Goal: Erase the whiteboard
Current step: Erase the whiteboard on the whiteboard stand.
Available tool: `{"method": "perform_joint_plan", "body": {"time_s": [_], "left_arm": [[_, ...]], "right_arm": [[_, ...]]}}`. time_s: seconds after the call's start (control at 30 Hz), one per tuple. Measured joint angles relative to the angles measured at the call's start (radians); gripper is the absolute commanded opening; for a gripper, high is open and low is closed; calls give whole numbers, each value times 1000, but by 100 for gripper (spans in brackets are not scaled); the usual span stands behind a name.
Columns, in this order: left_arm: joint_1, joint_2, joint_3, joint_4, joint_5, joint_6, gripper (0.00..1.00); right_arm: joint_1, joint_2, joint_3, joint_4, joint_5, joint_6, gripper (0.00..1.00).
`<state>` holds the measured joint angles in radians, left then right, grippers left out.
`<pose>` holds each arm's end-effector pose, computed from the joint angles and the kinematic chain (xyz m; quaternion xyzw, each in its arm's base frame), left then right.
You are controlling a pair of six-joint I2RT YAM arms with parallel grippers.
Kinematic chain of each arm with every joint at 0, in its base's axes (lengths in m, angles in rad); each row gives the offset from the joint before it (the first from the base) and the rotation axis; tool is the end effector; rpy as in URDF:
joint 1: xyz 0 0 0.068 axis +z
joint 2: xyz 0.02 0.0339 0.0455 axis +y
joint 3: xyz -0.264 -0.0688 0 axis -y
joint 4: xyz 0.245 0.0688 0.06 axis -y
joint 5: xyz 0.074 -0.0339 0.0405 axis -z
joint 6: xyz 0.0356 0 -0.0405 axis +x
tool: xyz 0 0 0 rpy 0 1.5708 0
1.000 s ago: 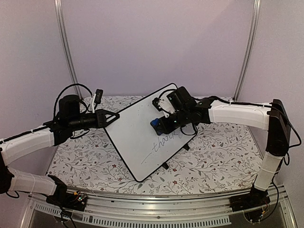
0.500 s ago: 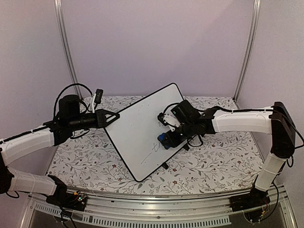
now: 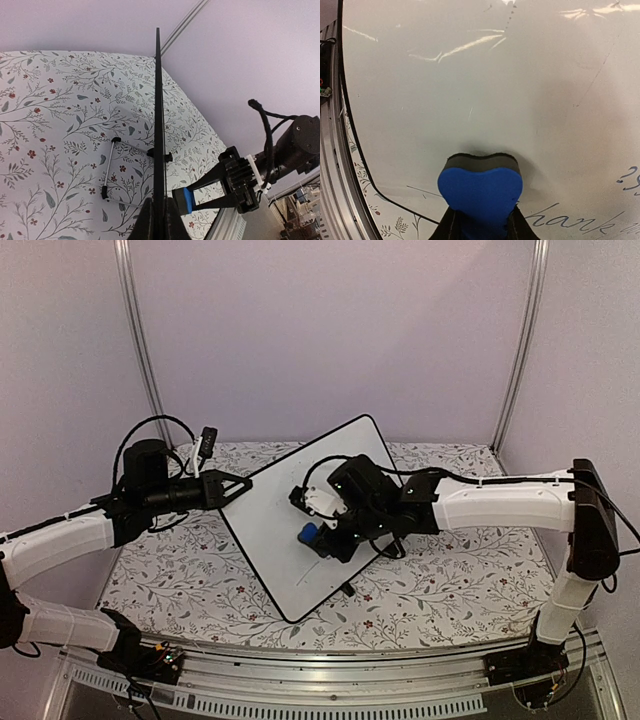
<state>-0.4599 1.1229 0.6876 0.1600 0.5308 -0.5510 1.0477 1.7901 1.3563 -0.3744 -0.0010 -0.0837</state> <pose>0.2195 -0.1288 0.2741 0.1231 0.7759 -0.4649 0.4082 0.2001 0.3471 0.2434 -0.4977 0.7835 0.1729 0.3295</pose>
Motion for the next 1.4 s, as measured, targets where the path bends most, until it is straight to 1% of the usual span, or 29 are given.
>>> {"method": "perform_joint_plan", "body": {"time_s": [0.23,0.37,0.63,0.73,0.9,1.03,1.2,1.4], "left_arm": [[0,0,0,0,0,0,0],[0,0,0,-2,-5,1,0],[0,0,0,-2,-8,1,0],[0,0,0,-1,-11,2,0],[2,0,0,-4,-21,2,0],[2,0,0,-4,-21,2,0],[2,0,0,-9,-24,2,0],[2,0,0,-9,-22,2,0]], "right_arm": [[19,24,-14,2,71,-19,0],[19,27,-39,2,85,-14,0],[21,28,-38,7,91,0,0],[21,44,-4,-21,98,6,0],[23,81,98,-43,111,22,0],[24,85,115,-35,127,29,0],[26,79,79,9,132,43,0],[26,42,-35,64,132,66,0]]}}
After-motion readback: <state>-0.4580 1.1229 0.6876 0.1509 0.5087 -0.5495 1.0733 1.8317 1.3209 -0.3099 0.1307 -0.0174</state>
